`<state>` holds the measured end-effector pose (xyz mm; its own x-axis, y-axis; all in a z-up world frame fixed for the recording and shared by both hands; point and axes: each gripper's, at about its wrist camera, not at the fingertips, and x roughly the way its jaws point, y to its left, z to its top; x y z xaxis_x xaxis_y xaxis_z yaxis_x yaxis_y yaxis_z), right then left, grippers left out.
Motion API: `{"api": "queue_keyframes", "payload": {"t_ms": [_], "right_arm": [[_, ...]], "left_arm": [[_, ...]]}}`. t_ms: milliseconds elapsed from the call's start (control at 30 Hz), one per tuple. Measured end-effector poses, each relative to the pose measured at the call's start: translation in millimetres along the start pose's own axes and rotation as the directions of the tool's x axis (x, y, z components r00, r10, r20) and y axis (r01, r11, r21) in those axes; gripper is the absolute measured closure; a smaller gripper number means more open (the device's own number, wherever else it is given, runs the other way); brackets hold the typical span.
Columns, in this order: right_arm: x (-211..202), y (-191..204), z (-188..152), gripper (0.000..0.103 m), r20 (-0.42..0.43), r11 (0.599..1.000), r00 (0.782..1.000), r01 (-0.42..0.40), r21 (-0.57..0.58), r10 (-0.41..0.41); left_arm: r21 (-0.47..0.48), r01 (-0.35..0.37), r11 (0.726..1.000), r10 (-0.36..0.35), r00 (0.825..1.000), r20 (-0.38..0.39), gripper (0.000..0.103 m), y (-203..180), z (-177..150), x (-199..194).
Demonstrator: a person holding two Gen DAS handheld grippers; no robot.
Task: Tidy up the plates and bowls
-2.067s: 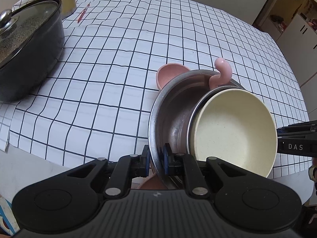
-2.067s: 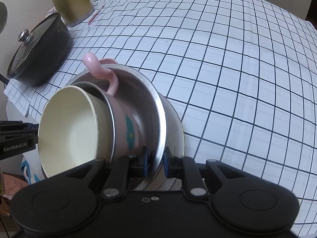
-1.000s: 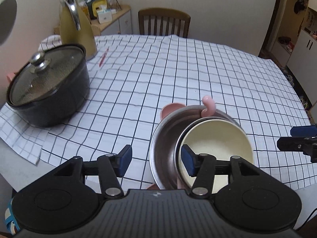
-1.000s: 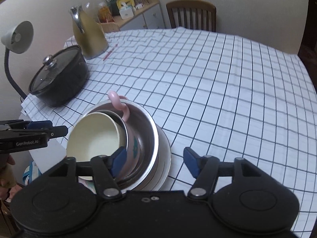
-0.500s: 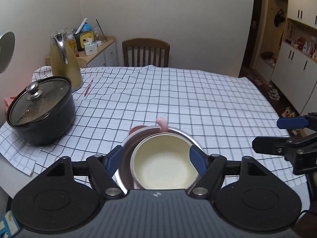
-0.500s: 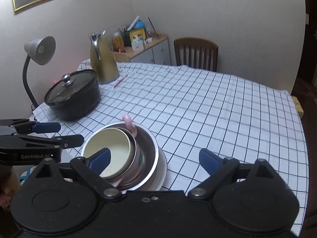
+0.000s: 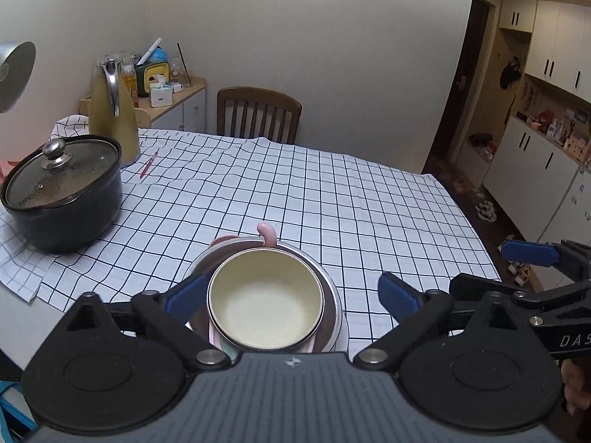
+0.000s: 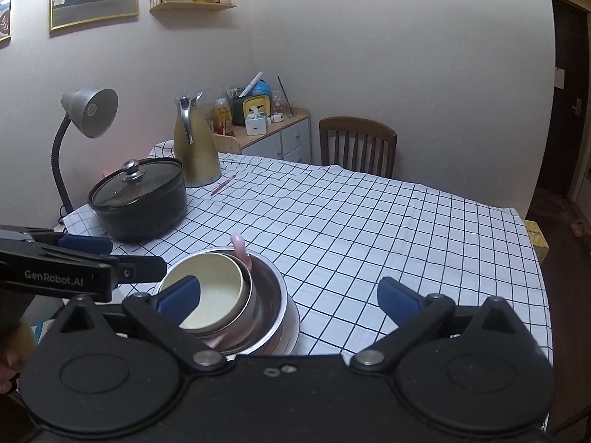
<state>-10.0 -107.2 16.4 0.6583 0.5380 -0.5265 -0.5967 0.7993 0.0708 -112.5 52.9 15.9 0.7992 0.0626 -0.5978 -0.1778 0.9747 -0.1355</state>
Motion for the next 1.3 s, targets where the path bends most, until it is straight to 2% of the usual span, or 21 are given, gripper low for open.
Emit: {"api": "queue_keyframes", "payload": {"t_ms": [433, 1300], "right_arm": [[-21, 7, -22, 0.0, -0.013, 0.997, 1.0, 0.018, 0.073, -0.017], [-29, 12, -27, 0.0, -0.04, 0.991, 0.999, 0.036, 0.128, -0.031]], "left_arm": [[-0.007, 0.025, 1.0, -0.025, 1.0, -0.001, 0.002, -7, -14, -17], [0.016, 0.005, 1.0, -0.004, 1.0, -0.029, 0.002, -11, -23, -21]]}}
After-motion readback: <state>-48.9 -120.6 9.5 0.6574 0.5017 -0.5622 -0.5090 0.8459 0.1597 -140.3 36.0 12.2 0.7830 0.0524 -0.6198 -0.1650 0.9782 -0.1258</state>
